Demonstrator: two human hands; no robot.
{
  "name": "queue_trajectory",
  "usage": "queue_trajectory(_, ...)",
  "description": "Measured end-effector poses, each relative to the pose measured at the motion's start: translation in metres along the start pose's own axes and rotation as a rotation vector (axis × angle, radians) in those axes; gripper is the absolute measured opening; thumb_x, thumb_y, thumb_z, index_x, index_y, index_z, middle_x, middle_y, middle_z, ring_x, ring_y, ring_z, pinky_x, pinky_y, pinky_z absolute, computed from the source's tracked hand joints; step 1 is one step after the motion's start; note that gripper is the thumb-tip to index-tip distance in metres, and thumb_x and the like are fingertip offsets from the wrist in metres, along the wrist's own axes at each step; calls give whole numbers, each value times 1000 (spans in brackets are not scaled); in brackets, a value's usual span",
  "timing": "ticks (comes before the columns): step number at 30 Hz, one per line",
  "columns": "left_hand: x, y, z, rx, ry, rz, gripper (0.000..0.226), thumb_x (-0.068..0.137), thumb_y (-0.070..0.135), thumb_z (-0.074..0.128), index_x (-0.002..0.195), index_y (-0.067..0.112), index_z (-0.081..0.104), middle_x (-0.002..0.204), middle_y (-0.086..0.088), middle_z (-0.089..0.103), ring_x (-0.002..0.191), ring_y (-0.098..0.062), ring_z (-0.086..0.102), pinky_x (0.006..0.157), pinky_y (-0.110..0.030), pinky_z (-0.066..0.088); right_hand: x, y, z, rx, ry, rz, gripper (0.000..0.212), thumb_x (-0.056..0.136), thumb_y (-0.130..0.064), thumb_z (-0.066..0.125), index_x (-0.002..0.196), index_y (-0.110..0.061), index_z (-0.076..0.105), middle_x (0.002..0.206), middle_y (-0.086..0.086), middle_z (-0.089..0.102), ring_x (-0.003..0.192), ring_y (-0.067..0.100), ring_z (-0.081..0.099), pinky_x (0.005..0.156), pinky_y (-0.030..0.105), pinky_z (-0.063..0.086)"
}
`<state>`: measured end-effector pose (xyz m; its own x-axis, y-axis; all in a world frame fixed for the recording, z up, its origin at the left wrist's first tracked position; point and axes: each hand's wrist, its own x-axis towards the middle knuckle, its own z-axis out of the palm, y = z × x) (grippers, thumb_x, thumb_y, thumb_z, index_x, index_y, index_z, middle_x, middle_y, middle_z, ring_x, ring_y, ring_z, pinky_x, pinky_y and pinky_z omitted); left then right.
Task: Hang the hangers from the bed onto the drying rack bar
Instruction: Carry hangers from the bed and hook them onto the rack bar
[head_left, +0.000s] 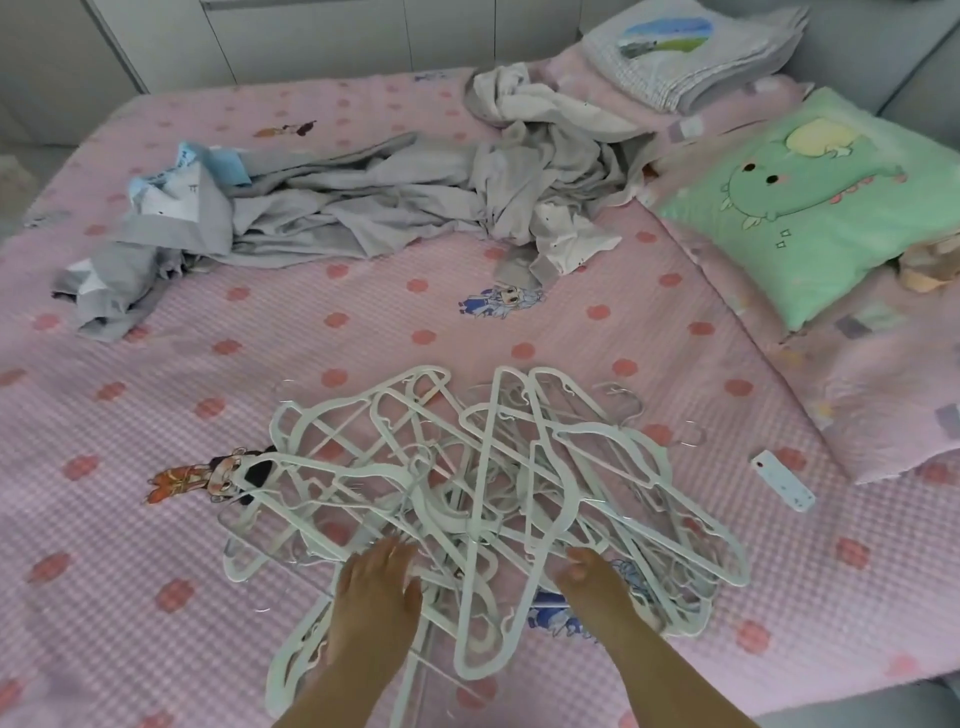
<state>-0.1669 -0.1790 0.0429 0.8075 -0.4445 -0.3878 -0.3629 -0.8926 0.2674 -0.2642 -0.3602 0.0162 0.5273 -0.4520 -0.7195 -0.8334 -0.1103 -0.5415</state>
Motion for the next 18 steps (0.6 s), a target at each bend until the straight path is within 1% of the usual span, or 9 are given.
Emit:
queue_trajectory(1, 7, -1, 3, 57, -6, -4, 48, 99, 30, 27, 146, 26, 14, 156, 7, 7, 144, -11, 5, 116, -28, -3, 8, 0, 1, 72, 16, 21, 30, 94, -7, 42, 124, -7, 44, 121, 13, 55, 71, 12, 54, 41, -1, 36)
queue_trajectory(3, 22, -5, 13, 133, -38, 0, 55, 99, 34, 24, 147, 23, -1, 156, 2, -5, 145, -15, -4, 115, -30, -9, 25, 3, 4, 224, 47, 67, 37, 92, -4, 46, 129, -6, 44, 123, 14, 55, 76, 17, 49, 33, 2, 33)
queue_trajectory(5, 36, -11, 25, 194, -94, 18, 59, 99, 35, 23, 147, 20, -9, 156, -2, -10, 145, -18, -8, 113, -31, -12, 37, -1, 8, 355, 47, 160, 33, 90, -6, 49, 123, -6, 49, 104, 12, 57, 77, 19, 50, 32, 7, 37)
queue_trajectory(7, 45, -19, 35, 223, -159, 21, 59, 100, 34, 23, 146, 21, -11, 156, -3, -12, 145, -18, -8, 115, -32, -8, 48, -3, 13, 420, 20, 210, 25, 90, -12, 52, 112, -3, 56, 81, 7, 56, 68, 19, 53, 40, 16, 43)
queue_trajectory(9, 49, -25, 41, 241, -235, 10, 58, 100, 34, 23, 147, 22, -9, 156, -2, -11, 145, -16, -5, 117, -32, -3, 56, -3, 19, 419, 0, 230, 13, 89, -15, 54, 94, -3, 59, 68, 5, 52, 59, 17, 50, 51, 24, 45)
queue_trajectory(11, 50, -32, 43, 260, -297, 23, 58, 100, 34, 23, 147, 22, -10, 156, -1, -12, 145, -15, -3, 117, -32, 0, 60, -6, 24, 433, -12, 236, 18, 89, -12, 54, 72, -6, 55, 66, 8, 50, 62, 22, 50, 65, 35, 52)
queue_trajectory(13, 51, -37, 43, 281, -331, 58, 59, 100, 32, 24, 146, 22, -11, 156, -2, -13, 145, -15, -2, 117, -31, 1, 58, -10, 27, 444, 0, 229, 26, 90, -10, 52, 64, -11, 51, 68, 9, 53, 75, 27, 53, 83, 44, 52)
queue_trajectory(15, 53, -41, 40, 279, -353, 82, 59, 100, 31, 25, 147, 24, -10, 156, -2, -13, 145, -15, 0, 117, -30, 1, 53, -14, 26, 472, 40, 207, 25, 91, -10, 50, 66, -13, 51, 69, 5, 54, 79, 27, 52, 85, 45, 51)
queue_trajectory(18, 58, -45, 36, 252, -384, 98, 57, 100, 29, 28, 147, 29, -3, 156, 1, -8, 145, -16, 7, 117, -31, 8, 42, -18, 18, 474, 93, 138, 14, 91, -11, 50, 79, -14, 56, 77, 7, 60, 83, 26, 59, 72, 38, 52)
